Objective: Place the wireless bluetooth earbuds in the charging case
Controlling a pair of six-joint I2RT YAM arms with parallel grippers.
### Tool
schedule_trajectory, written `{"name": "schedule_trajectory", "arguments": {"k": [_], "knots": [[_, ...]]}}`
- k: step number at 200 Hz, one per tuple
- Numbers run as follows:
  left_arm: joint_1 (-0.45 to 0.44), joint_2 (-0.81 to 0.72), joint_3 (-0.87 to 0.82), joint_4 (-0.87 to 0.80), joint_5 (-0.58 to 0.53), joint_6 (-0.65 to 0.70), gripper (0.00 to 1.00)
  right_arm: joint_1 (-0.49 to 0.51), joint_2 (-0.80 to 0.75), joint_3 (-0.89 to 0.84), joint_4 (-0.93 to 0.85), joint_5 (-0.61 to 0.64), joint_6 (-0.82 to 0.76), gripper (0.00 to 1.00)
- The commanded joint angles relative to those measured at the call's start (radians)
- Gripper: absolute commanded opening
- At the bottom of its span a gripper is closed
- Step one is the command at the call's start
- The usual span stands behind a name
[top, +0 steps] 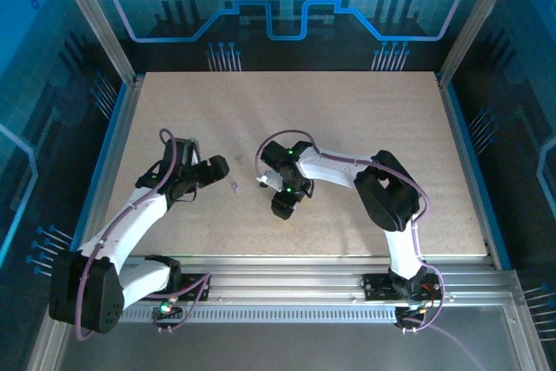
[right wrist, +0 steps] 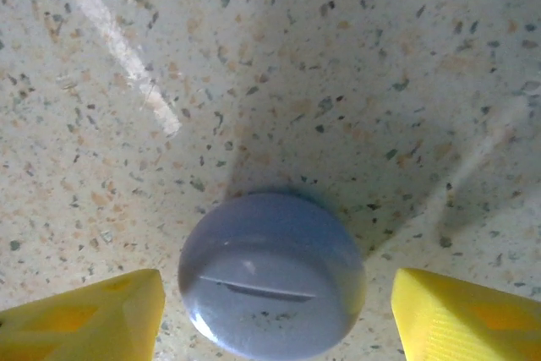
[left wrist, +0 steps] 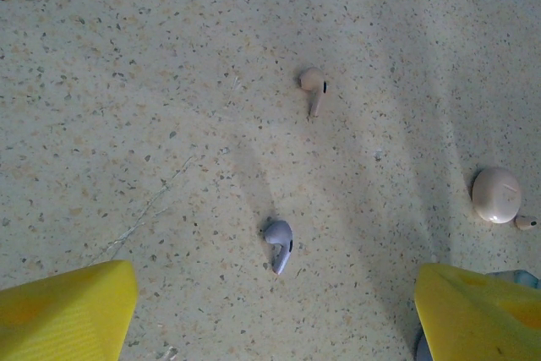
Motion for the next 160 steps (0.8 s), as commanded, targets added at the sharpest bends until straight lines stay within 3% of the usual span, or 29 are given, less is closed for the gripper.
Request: {"name": "schedule_trajectory", "arguments": {"k": [1, 66, 97, 160], "knots": [[0.008, -0.020, -0.006, -0.026, 0.027, 0.020, 0.87, 0.015, 0.039, 0.029, 0.014, 0.019, 0.004, 0.71], [0.007, -0.016, -0.011, -0.013, 0.043, 0.028, 0.86, 0.016, 0.035, 0.018, 0.035, 0.043, 0.012, 0.53], [0.004, -0.015, -0.023, 0.018, 0.065, 0.050, 0.86, 0.004, -0.024, -0.009, 0.072, 0.022, 0.048, 0.49], [-0.040, -0.004, -0.051, 0.187, 0.146, 0.110, 0.80, -0.106, -0.271, -0.208, 0.359, -0.144, 0.336, 0.45]]}}
